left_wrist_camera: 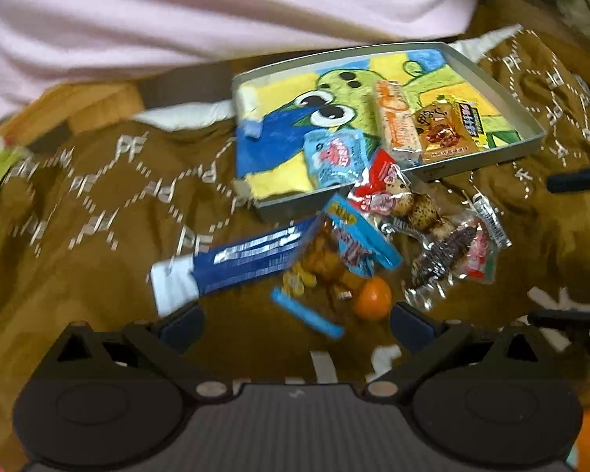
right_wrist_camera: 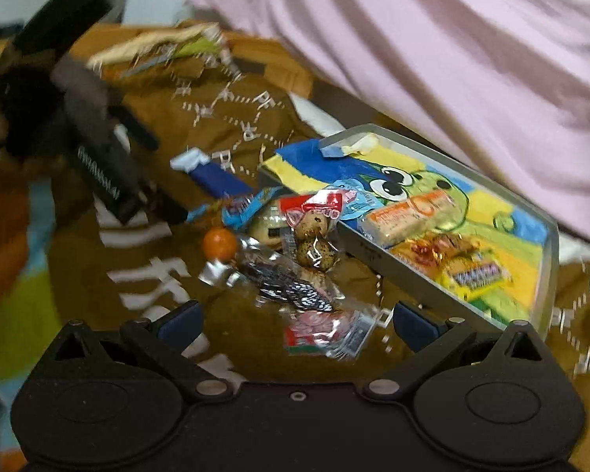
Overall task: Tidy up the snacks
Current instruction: 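Grasp the blue snack bag with left tool while right tool reaches for quail eggs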
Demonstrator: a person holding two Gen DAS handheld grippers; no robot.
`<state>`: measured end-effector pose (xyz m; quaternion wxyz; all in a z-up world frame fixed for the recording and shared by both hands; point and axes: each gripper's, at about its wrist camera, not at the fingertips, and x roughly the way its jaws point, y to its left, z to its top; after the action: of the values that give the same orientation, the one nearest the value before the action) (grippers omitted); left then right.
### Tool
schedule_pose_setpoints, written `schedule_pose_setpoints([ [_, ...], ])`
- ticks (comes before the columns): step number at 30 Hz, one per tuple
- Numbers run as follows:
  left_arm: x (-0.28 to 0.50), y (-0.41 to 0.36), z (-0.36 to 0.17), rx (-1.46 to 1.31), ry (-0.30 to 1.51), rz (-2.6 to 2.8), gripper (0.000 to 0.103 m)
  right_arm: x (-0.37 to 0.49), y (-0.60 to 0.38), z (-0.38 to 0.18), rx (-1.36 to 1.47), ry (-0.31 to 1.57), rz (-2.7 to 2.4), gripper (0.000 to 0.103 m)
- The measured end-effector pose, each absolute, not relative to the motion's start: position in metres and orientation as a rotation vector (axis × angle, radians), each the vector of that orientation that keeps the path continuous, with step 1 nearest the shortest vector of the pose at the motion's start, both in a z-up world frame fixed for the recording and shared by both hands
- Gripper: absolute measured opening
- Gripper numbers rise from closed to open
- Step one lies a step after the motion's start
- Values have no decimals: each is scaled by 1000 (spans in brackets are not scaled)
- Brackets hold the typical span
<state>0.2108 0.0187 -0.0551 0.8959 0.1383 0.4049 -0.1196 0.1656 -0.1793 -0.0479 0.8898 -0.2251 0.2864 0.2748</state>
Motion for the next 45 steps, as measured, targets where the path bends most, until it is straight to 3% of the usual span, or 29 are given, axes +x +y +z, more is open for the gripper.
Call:
schedule_pose_setpoints([
  [15, 266, 13, -79, 216, 841, -511, 102, 211, -150, -78, -591, 615, 732, 89],
  [24, 269, 14, -85, 200, 905, -559, 85, 219, -147, -85, -603, 669, 740, 71],
  [28, 268, 20, -82, 152, 947, -532, 82, 213, -144, -83, -629, 682, 726, 64],
  [31, 263, 25, -81, 128, 972, -530, 82, 205, -143, -80, -640, 718, 739, 52],
  [40, 252, 22, -80, 165, 1010, -523, 86, 203, -147, -82, -607, 742, 753, 54],
  [42, 252, 21, -85, 172, 1036, -512, 74, 202, -149, -81, -592, 748, 750, 52],
  [45, 247, 18, -87, 201, 1048, -491, 65, 203, -148, -81, -584, 757, 733, 50],
])
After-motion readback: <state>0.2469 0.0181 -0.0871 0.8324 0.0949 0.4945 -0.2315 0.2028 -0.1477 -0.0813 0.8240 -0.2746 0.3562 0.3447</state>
